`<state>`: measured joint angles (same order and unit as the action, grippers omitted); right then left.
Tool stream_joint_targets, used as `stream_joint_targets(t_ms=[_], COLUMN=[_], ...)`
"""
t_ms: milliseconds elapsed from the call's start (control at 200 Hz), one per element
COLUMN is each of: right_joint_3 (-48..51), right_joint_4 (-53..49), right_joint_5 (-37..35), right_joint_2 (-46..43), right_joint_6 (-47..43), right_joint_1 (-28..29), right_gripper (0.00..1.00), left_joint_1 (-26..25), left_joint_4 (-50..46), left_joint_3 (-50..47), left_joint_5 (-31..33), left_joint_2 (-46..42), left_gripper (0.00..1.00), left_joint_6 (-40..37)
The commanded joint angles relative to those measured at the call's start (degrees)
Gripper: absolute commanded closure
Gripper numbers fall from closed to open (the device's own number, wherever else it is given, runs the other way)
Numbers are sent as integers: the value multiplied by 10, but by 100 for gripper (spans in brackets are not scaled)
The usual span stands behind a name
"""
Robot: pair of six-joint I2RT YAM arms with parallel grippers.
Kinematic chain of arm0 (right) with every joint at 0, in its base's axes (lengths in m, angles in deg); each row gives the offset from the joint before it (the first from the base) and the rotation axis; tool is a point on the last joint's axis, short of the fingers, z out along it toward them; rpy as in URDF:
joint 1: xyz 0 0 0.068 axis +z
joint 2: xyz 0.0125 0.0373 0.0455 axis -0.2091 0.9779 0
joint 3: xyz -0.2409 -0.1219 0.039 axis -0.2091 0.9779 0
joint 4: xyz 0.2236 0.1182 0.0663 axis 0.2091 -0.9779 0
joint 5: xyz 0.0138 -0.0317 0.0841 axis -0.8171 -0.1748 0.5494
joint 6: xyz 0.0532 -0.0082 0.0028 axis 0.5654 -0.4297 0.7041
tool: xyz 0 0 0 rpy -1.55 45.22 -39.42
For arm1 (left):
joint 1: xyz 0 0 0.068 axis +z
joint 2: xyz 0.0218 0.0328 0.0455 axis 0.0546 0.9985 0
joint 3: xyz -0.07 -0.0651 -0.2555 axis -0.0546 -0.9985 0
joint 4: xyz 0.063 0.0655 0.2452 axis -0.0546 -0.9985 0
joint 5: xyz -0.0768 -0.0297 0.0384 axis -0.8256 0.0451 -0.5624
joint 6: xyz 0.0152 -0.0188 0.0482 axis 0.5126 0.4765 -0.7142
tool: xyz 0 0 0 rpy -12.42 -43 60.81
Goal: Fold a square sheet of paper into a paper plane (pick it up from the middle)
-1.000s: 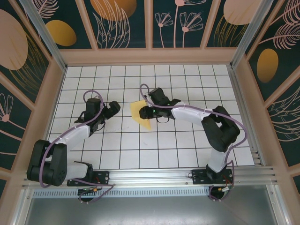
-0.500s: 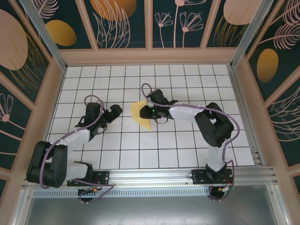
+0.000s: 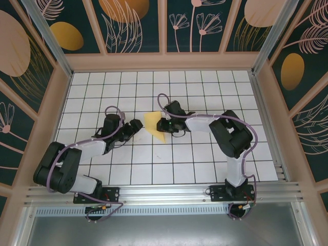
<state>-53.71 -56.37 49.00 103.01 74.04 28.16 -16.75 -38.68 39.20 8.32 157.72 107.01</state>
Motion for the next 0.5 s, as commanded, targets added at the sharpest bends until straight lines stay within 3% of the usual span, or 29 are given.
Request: stream_joint_targets(t_ms=[0, 495], right_joint_3=[17, 64], right_joint_4=[12, 78], right_joint_5=[0, 77], right_joint_2=[13, 14], right_joint_6=[11, 61], right_joint_1=[-9, -45], right_gripper=[74, 78], left_joint_1=[-13, -49], left_joint_4=[58, 119], left_joint_3=[6, 28], left_joint_5=[-25, -46], left_joint_2=[26, 104], left_gripper=[33, 46], left_joint_6=[25, 56])
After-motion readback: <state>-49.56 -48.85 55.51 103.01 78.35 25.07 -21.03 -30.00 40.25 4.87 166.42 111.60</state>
